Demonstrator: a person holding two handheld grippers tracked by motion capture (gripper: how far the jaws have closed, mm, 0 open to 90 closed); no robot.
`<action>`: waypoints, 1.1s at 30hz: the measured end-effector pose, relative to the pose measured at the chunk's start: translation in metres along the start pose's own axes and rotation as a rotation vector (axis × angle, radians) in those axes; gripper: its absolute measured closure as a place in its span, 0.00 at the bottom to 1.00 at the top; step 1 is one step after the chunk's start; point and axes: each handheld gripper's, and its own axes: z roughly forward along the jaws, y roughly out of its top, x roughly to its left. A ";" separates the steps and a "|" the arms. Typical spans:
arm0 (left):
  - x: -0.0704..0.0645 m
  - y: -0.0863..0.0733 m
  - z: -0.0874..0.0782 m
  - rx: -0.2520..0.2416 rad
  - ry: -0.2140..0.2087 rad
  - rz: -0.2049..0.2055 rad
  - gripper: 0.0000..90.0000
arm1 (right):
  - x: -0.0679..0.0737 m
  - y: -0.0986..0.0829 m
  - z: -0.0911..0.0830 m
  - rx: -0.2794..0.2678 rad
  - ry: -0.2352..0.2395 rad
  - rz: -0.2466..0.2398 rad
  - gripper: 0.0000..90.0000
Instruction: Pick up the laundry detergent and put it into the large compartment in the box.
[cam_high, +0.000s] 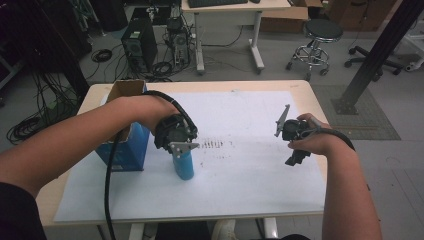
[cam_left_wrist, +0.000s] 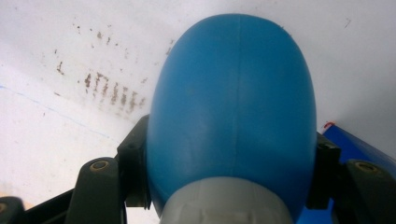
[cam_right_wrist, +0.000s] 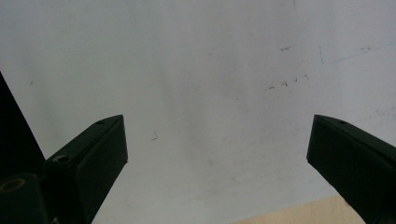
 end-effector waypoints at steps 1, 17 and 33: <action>0.000 0.000 -0.001 0.001 -0.002 0.008 0.41 | 0.000 0.000 0.000 -0.002 0.000 0.001 0.06; -0.002 0.005 -0.002 0.056 -0.007 0.041 0.42 | 0.004 -0.004 0.000 -0.005 -0.002 0.007 0.06; -0.006 0.017 -0.049 0.054 0.005 -0.032 0.42 | 0.005 -0.004 -0.009 -0.023 -0.012 -0.005 0.06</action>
